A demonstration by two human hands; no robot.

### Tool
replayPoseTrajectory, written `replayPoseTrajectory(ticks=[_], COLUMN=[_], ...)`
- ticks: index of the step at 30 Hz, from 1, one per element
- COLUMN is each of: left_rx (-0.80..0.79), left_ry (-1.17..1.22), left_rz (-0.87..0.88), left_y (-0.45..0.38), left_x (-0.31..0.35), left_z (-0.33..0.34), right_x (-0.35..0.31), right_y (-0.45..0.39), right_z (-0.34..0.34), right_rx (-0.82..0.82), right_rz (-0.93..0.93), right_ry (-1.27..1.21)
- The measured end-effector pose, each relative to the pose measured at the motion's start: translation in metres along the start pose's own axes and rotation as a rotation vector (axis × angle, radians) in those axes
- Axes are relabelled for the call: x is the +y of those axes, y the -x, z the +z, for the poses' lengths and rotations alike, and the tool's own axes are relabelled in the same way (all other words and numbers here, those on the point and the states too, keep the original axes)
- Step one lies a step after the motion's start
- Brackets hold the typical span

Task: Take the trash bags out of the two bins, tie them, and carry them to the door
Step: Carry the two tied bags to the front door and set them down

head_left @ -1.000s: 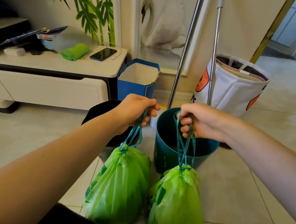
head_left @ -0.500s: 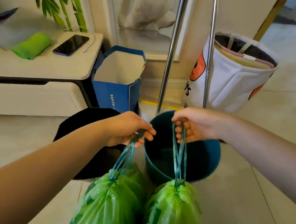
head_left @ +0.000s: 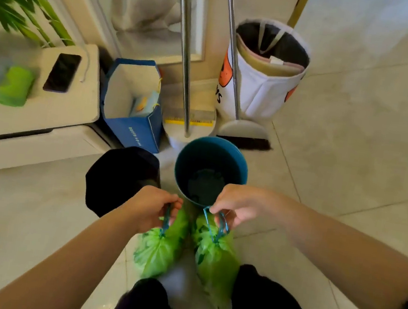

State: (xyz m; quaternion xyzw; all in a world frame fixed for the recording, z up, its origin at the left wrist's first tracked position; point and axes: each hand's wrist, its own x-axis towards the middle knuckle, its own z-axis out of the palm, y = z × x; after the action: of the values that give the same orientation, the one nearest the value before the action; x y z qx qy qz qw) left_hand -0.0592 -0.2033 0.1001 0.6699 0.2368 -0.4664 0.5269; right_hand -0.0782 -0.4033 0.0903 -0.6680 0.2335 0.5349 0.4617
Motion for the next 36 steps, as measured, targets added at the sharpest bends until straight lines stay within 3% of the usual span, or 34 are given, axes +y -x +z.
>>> replayPoseTrajectory(ticks=[9, 15, 20, 24, 36], left_rx=[0.041, 0.004, -0.029, -0.043, -0.03], left_ry=[-0.035, -0.082, -0.161, -0.173, -0.393], left_rz=[-0.107, -0.098, -0.096, -0.083, 0.201], left_y=[0.095, 0.146, 0.186, 0.22, 0.297], left_x=[-0.015, 0.015, 0.041, 0.059, 0.083], left_z=[0.036, 0.073, 0.122, 0.172, 0.328], right_x=[0.068, 0.077, 0.089, 0.121, 0.251], right_y=[0.1, 0.179, 0.255, 0.312, 0.446], right_z=[0.035, 0.023, 0.0, -0.018, -0.055], right_rx=[0.225, 0.422, 0.486, 0.572, 0.766], right_rz=[0.047, 0.031, 0.002, -0.013, -0.149], right_ry=[-0.378, -0.379, -0.264, -0.359, -0.773])
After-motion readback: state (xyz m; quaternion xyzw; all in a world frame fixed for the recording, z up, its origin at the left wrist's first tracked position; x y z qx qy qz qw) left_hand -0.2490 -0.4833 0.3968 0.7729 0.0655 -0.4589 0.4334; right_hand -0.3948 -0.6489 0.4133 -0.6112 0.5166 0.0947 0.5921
